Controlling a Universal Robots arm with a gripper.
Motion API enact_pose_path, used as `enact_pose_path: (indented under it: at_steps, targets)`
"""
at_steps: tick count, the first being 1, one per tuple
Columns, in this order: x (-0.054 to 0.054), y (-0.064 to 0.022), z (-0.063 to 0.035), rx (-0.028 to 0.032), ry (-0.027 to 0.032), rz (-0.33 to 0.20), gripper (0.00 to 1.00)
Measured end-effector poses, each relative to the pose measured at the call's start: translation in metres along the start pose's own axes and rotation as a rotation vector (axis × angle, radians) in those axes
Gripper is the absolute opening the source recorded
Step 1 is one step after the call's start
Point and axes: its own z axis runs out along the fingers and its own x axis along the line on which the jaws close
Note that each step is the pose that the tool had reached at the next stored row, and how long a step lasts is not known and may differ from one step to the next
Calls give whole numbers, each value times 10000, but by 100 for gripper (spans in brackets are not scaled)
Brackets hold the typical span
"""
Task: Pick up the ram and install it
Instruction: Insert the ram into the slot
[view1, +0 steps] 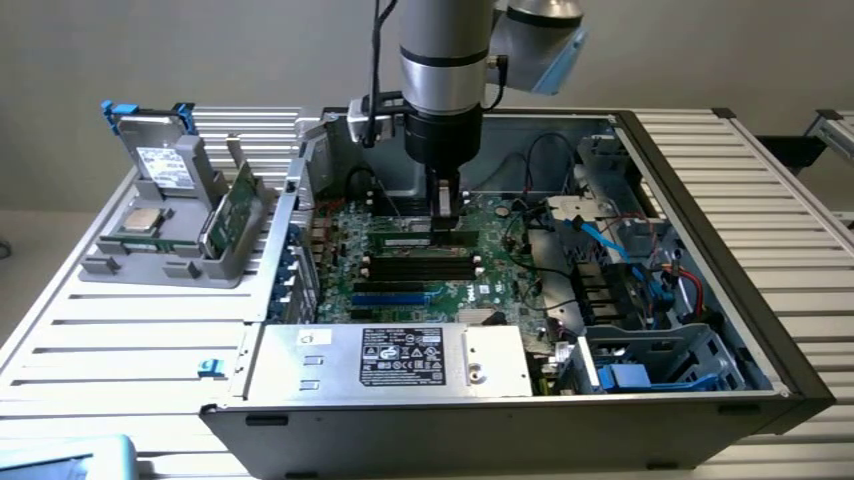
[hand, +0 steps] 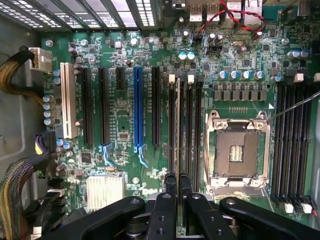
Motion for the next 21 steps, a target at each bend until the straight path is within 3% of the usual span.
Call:
enact_pose_path:
  at_steps: [8, 12, 13, 16, 21]
  targets:
    - [-4, 5, 146, 0, 11, -15, 14]
    - [-4, 6, 159, -4, 23, -27, 14]
    - [-5, 5, 164, -2, 36, -30, 14]
    - [-10, 6, 171, 1, 184, -85, 14]
    - [-12, 8, 207, 2, 159, -119, 14]
